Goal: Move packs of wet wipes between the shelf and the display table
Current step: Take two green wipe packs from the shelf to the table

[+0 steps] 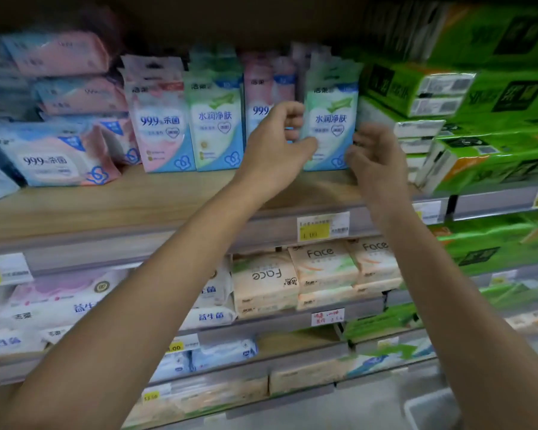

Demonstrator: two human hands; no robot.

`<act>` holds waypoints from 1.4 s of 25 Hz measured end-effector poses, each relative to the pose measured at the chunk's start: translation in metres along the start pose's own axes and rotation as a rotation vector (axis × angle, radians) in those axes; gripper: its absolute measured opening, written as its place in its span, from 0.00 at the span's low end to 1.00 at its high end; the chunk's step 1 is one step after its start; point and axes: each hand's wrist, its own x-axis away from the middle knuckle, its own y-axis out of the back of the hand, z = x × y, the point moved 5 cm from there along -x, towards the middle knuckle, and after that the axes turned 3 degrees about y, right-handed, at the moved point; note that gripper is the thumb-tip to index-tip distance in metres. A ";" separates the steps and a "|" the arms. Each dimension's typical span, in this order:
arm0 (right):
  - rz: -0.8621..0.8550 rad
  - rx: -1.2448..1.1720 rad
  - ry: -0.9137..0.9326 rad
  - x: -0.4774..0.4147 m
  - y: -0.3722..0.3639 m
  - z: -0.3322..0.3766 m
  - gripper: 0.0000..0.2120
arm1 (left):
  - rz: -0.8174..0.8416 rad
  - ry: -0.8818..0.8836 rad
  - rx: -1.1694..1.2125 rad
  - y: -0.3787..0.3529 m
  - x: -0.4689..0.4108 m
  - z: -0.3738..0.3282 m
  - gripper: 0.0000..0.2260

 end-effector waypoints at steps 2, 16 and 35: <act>0.039 0.022 -0.084 -0.022 -0.014 -0.012 0.18 | 0.068 0.114 -0.035 -0.025 -0.034 0.011 0.23; -0.003 0.049 -0.175 -0.045 -0.023 -0.038 0.24 | -0.032 0.257 0.071 -0.032 -0.062 0.059 0.25; -0.213 0.511 -0.170 -0.061 -0.047 -0.037 0.34 | -0.174 0.282 0.626 0.069 0.006 0.062 0.11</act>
